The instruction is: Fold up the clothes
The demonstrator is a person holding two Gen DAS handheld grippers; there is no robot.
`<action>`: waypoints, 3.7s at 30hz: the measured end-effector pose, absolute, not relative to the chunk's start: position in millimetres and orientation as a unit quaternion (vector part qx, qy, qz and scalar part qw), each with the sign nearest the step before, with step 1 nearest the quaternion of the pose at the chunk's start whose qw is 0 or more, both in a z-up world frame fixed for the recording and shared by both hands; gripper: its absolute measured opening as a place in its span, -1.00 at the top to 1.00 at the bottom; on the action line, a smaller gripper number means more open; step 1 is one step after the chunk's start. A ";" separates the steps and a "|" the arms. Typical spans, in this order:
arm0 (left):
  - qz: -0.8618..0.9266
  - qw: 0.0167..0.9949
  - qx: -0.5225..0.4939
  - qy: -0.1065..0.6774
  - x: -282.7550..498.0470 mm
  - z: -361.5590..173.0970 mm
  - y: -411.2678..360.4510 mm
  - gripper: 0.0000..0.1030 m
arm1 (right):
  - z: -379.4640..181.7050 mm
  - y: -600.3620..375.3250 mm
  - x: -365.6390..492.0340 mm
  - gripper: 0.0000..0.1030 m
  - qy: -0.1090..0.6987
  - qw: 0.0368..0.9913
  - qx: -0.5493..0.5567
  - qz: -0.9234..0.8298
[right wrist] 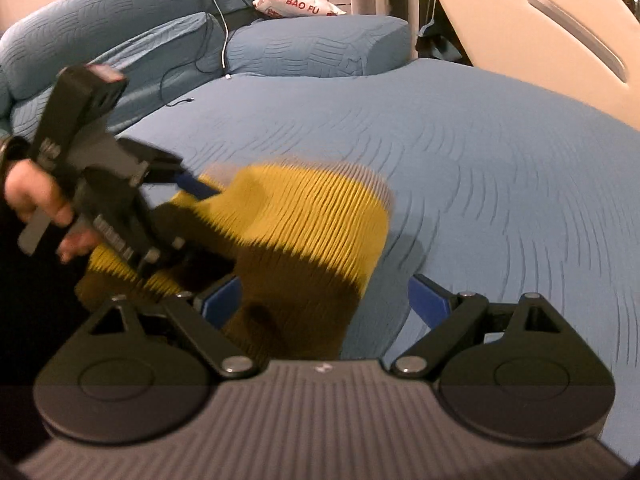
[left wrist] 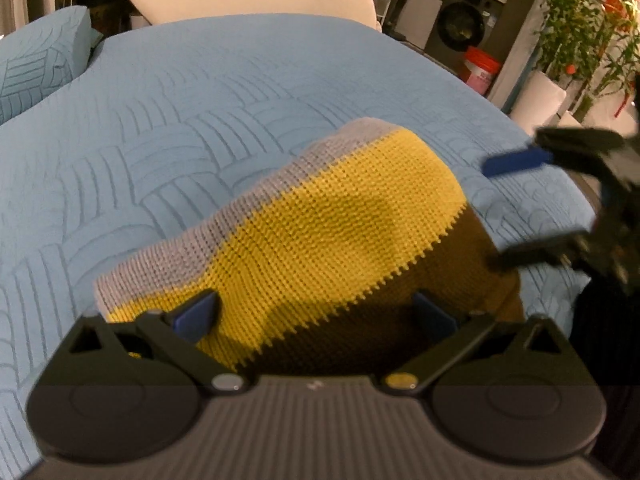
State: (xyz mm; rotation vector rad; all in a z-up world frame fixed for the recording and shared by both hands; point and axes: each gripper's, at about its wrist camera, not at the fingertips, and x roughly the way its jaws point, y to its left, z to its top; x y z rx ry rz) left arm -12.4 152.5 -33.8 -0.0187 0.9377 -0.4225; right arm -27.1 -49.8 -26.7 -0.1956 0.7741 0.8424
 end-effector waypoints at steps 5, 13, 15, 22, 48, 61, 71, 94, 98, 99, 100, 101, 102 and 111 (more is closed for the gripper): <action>-0.200 0.871 -0.009 0.449 -10.4 -35.9 152.8 -1.00 | -42.2 -41.2 17.6 -0.79 0.421 0.799 -0.040 0.428; -0.196 0.879 0.001 0.435 -13.9 -34.2 149.0 -1.00 | -86.8 -9.7 58.1 -1.00 0.468 0.758 0.065 0.450; -0.187 0.891 0.016 0.413 -21.0 -26.1 147.7 -1.00 | -79.0 5.3 49.9 -0.40 0.470 0.737 0.050 0.483; -0.248 0.885 0.301 0.254 -77.6 3.9 117.9 -1.00 | -12.7 29.0 -42.6 0.05 0.287 0.753 -0.215 0.552; -0.442 0.801 0.204 0.348 -49.1 -0.6 119.7 0.31 | 18.9 24.2 -176.0 -0.18 0.107 0.762 -0.428 0.474; -0.192 0.909 -0.204 0.307 -43.4 22.8 257.6 0.35 | 89.3 -77.9 -160.3 -0.36 0.130 0.947 -0.040 0.292; 0.080 0.883 -0.438 0.147 -79.3 55.6 459.9 0.36 | 69.0 -126.5 -147.7 -0.36 0.171 0.951 0.084 0.243; 0.425 0.674 -0.567 0.209 -222.0 -84.9 679.5 0.19 | 20.0 -136.1 -137.4 -0.36 0.254 0.921 0.153 0.251; 0.447 0.690 -0.526 0.217 -237.0 -67.7 697.4 0.22 | 17.3 -140.7 -139.1 -0.36 0.256 0.920 0.162 0.247; 0.463 0.687 -0.513 0.223 -242.7 -65.6 702.0 0.21 | 16.0 -141.5 -138.7 -0.36 0.257 0.920 0.166 0.246; 0.474 0.685 -0.501 0.234 -246.8 -66.4 705.8 0.21 | 14.7 -141.7 -138.4 -0.36 0.259 0.918 0.170 0.246; 0.477 0.679 -0.501 0.245 -250.3 -70.7 708.5 0.11 | 12.0 -141.3 -137.7 -0.36 0.262 0.917 0.174 0.247; 0.474 0.672 -0.509 0.253 -253.0 -75.8 710.2 -0.12 | 9.7 -139.7 -136.8 -0.36 0.265 0.915 0.176 0.249; 0.499 0.638 -0.523 0.264 -265.1 -91.9 698.4 -1.00 | -16.3 -124.0 -125.2 -0.36 0.318 0.900 0.157 0.252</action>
